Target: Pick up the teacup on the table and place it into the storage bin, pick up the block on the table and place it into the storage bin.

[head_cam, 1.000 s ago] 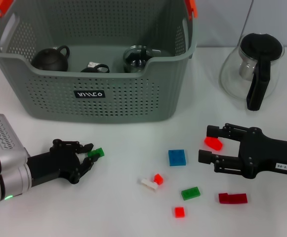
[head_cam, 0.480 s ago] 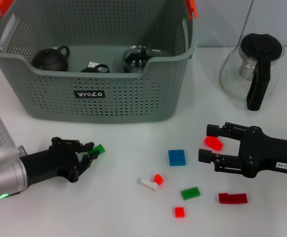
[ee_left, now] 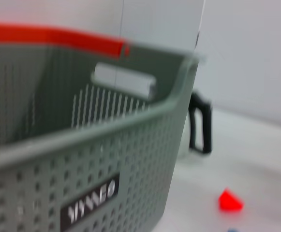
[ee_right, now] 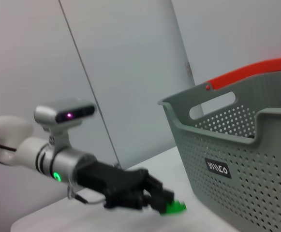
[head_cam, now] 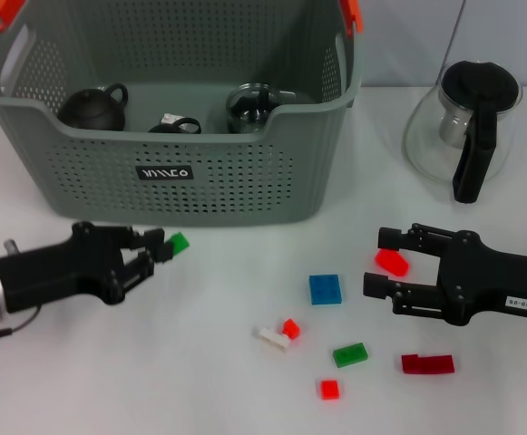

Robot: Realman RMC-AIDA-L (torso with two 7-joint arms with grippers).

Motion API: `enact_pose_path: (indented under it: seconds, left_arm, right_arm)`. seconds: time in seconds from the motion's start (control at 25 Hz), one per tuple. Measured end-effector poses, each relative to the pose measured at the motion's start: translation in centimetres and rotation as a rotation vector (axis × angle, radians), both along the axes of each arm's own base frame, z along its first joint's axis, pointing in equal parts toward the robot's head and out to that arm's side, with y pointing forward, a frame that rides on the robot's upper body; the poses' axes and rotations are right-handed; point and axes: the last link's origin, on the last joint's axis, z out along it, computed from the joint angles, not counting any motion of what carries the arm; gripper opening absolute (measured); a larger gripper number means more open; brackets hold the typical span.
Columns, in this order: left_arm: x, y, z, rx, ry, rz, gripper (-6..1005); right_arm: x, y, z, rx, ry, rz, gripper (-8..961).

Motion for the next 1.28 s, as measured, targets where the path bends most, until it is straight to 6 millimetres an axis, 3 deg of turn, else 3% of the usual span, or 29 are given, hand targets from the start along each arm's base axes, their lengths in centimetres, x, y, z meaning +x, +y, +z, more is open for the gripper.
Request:
enact_pose_path:
  seconds: [0.4,0.76,1.0,1.28]
  left_arm:
    - [4.3,1.7,6.0,-0.064,-0.294,-0.04,173]
    - [9.1,6.2,10.7,-0.045,-0.365,-0.013,172]
    - [11.3,10.3,11.7,0.002,-0.289,0.085,171]
    - [11.8,14.3,9.1,0.056,-0.019,0.226,170]
  right_arm:
    - [0.1,-0.1,-0.1,0.0,-0.001,-0.006,820]
    - [0.0,-0.1,-0.2,-0.001,0.001,-0.003,820]
    - [-0.1,0.0,-0.3,-0.001,0.003,-0.001,820]
    - [-0.3,0.1,-0.3,0.0,0.003,0.003,820]
